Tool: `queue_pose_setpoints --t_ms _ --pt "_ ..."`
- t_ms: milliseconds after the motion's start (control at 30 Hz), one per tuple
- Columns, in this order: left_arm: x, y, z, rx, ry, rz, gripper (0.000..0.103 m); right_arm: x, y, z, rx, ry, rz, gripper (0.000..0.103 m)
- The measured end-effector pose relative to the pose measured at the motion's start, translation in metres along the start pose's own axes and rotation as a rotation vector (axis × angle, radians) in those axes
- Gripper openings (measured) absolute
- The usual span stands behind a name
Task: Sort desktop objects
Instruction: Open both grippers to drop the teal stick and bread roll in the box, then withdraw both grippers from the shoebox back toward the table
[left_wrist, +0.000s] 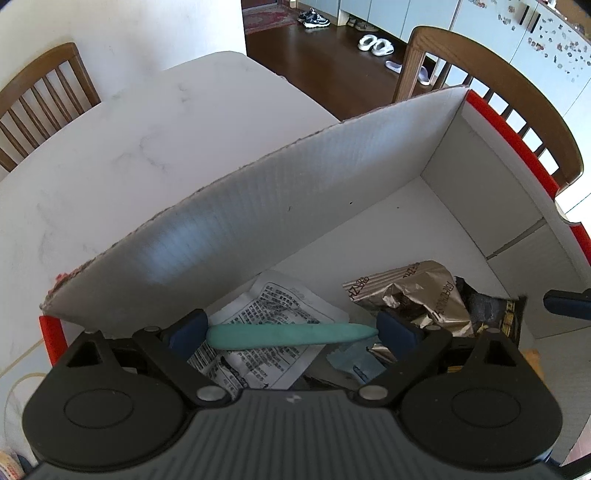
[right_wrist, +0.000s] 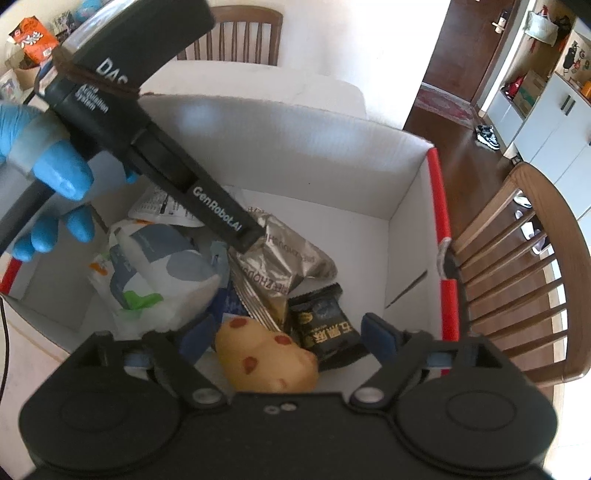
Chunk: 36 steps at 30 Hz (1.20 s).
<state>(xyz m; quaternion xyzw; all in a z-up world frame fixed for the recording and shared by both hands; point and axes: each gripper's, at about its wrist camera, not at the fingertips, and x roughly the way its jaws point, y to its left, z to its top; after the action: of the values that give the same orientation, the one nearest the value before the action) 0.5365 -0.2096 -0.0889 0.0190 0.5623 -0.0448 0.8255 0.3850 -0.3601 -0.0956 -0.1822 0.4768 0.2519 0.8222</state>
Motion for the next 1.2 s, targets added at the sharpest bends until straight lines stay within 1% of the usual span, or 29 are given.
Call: queue_pose_setpoints --t_ms 100,200,233,367,600,933,1200 --pt "-0.004 -0.001 -0.001 -0.012 -0.011 -0.004 0.098 -0.004 -0.005 0.001 0.006 -0.015 0.001 0.087" --pt "-0.009 -0.002 -0.001 -0.023 -0.026 -0.013 0.102 -0.008 -0.009 0.003 0.014 -0.031 0.004 0.088" --pt "-0.011 -0.002 0.000 -0.022 -0.034 -0.006 0.103 -0.011 -0.009 0.002 0.017 -0.036 0.015 0.090" --pt "-0.017 -0.004 0.001 -0.014 -0.056 0.003 0.103 -0.018 -0.009 0.002 0.023 -0.056 0.023 0.092" --pt "-0.031 -0.003 -0.004 -0.033 -0.081 -0.024 0.103 -0.028 -0.012 -0.002 0.057 -0.082 0.016 0.092" --pt "-0.064 -0.001 -0.018 -0.032 -0.142 -0.058 0.103 -0.049 -0.009 -0.008 0.087 -0.126 0.018 0.092" --pt "-0.096 0.002 -0.041 -0.040 -0.209 -0.084 0.103 -0.068 -0.007 -0.018 0.147 -0.174 0.036 0.092"
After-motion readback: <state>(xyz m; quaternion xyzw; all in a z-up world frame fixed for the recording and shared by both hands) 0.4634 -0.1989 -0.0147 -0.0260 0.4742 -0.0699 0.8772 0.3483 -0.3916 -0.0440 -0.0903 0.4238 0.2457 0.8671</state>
